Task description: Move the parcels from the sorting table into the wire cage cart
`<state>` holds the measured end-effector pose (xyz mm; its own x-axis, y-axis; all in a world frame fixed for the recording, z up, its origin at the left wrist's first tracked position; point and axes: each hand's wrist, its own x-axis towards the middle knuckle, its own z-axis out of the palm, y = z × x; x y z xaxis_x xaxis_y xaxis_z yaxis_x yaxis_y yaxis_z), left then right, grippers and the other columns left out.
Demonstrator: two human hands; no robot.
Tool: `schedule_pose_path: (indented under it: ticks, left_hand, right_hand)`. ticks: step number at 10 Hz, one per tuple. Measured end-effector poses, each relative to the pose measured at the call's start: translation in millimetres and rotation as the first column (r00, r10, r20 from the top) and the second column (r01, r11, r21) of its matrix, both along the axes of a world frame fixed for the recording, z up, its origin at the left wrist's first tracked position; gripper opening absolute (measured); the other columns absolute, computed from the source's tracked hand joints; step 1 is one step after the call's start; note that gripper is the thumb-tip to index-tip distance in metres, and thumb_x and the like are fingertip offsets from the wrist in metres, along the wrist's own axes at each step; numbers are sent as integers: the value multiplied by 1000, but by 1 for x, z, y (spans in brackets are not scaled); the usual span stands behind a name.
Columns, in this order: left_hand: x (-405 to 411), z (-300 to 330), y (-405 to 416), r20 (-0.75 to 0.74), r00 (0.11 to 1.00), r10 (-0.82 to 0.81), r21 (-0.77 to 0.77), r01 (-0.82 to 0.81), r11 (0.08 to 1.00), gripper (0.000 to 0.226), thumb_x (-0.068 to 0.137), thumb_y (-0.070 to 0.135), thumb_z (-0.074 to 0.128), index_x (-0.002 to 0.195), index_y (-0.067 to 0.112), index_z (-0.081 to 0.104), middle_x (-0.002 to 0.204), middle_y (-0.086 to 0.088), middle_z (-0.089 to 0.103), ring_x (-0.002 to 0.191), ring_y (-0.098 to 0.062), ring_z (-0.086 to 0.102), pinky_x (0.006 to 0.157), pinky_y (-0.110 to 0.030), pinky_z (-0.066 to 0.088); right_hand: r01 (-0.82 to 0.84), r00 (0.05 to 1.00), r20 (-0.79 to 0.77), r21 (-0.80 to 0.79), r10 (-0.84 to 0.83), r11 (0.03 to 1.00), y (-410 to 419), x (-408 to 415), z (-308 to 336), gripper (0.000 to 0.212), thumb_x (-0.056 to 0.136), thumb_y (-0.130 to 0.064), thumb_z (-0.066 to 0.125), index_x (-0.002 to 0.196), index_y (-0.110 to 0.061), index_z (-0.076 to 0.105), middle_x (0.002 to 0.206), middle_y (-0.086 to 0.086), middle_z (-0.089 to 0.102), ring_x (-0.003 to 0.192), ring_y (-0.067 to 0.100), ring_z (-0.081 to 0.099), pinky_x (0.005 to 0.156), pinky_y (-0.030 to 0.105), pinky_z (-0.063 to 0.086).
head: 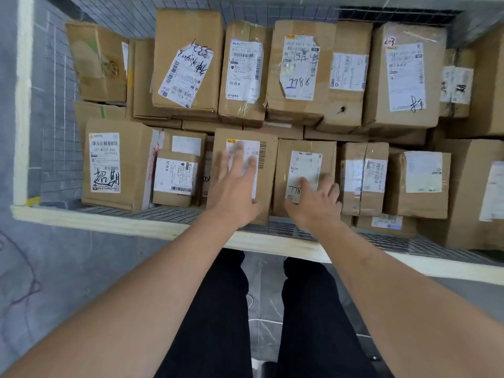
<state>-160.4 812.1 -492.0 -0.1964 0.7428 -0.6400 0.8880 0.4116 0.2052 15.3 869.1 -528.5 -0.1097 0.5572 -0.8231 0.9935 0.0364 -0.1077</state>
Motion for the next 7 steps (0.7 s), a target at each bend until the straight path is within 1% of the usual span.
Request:
schedule_pose_path:
  ticks: [1, 2, 3, 4, 5, 6, 7]
  left_hand:
    - [2, -3, 1, 64, 994, -93, 34, 90, 995, 94, 92, 32, 74, 164, 36, 13, 171, 5, -18, 159, -28, -9, 116, -49, 42]
    - [2, -2, 6, 67, 990, -122, 18, 121, 993, 85, 95, 31, 71, 163, 33, 19, 172, 2, -17, 159, -30, -8, 118, -49, 38]
    - [-4, 4, 11, 76, 986, -151, -4, 152, 988, 78, 96, 30, 68, 161, 30, 26, 173, -1, -10, 159, -34, -3, 120, -52, 35]
    - [-11, 15, 15, 80, 974, -210, -25, 212, 977, 74, 98, 29, 65, 162, 28, 27, 173, -4, -3, 159, -37, 2, 124, -53, 26]
    - [-18, 35, 19, 76, 954, -292, -4, 293, 956, 66, 99, 30, 60, 159, 24, 33, 173, -8, 8, 157, -36, 11, 124, -50, 26]
    - [-28, 64, 21, 107, 923, -370, 33, 369, 929, 54, 98, 30, 59, 148, 18, 46, 167, -10, 25, 153, -33, 25, 118, -47, 36]
    - [-35, 99, 24, 78, 905, -418, 77, 412, 908, 47, 96, 29, 58, 140, 16, 52, 155, -9, 40, 142, -32, 39, 109, -44, 42]
  right_hand:
    - [-5, 998, -67, -118, -3, 993, 1, -1, -3, 58, 101, -50, 48, 153, -27, 36, 156, 13, 19, 133, 42, 43, 103, 50, 42]
    - [6, 997, -79, -135, -17, 991, 9, -3, -3, 54, 102, -45, 46, 153, -27, 40, 150, 13, 26, 127, 40, 48, 100, 47, 44]
    - [1, 997, -75, -126, -11, 992, 18, -6, 4, 54, 101, -43, 46, 151, -24, 44, 141, 14, 40, 121, 37, 51, 98, 46, 48]
    - [41, 994, -100, -68, -48, 997, 21, -11, 21, 51, 100, -40, 49, 147, -18, 49, 141, 11, 50, 120, 33, 54, 94, 43, 50]
    - [40, 994, -105, -15, -42, 999, 20, -17, 48, 45, 101, -38, 51, 140, -16, 56, 139, 9, 58, 120, 31, 58, 90, 40, 50]
    - [1, 990, -139, 31, 3, 1000, 15, -23, 81, 42, 102, -38, 51, 138, -17, 58, 138, 7, 61, 120, 30, 59, 89, 39, 51]
    - [-28, 982, -180, 120, 49, 992, 9, -31, 122, 48, 104, -41, 50, 147, -19, 53, 141, 7, 60, 123, 30, 58, 92, 40, 51]
